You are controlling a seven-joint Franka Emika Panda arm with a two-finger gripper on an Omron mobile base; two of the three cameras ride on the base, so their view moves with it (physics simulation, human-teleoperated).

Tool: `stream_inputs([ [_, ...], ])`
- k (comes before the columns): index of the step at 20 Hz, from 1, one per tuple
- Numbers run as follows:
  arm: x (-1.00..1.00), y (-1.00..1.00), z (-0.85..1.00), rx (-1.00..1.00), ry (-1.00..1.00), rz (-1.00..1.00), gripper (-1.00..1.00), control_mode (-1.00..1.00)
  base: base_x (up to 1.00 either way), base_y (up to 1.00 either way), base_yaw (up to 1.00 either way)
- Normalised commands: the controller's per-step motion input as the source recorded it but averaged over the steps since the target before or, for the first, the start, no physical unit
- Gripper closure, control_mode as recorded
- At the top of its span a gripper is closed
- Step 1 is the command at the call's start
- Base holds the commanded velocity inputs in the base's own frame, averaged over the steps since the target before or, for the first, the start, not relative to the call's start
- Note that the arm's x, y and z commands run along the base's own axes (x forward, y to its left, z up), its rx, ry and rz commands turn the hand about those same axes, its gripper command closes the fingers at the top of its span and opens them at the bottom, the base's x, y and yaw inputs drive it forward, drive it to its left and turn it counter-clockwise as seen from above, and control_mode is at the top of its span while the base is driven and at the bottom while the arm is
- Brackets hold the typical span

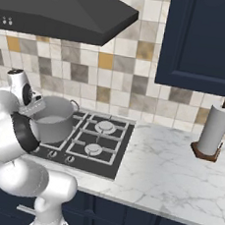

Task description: Turn on the sink faucet. Then move the broccoli from the counter to the sink. Turn off the sink. Move the vegetable from the sink to the pot next to the stove. Finally move the pot to the front left burner.

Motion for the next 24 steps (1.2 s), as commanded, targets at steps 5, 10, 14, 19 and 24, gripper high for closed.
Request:
stream_inputs([
  [5,0.07,0.2,-0.14,0.0,0.11,0.05,1.0,-1.0,0.0,0.0,0.0],
  [10,0.03,0.32,-0.02,0.0,0.04,0.1,1.0,-1.0,0.0,0.0,0.0],
  [14,0.01,0.52,0.0,-0.01,0.0,0.16,1.0,-1.0,0.0,0.0,0.0],
  [19,0.03,0.56,-0.01,-0.03,0.0,0.17,1.0,-1.0,0.0,0.0,0.0],
  [24,0.05,0.54,0.0,-0.02,-0.01,0.17,1.0,-1.0,0.0,0.0,0.0],
])
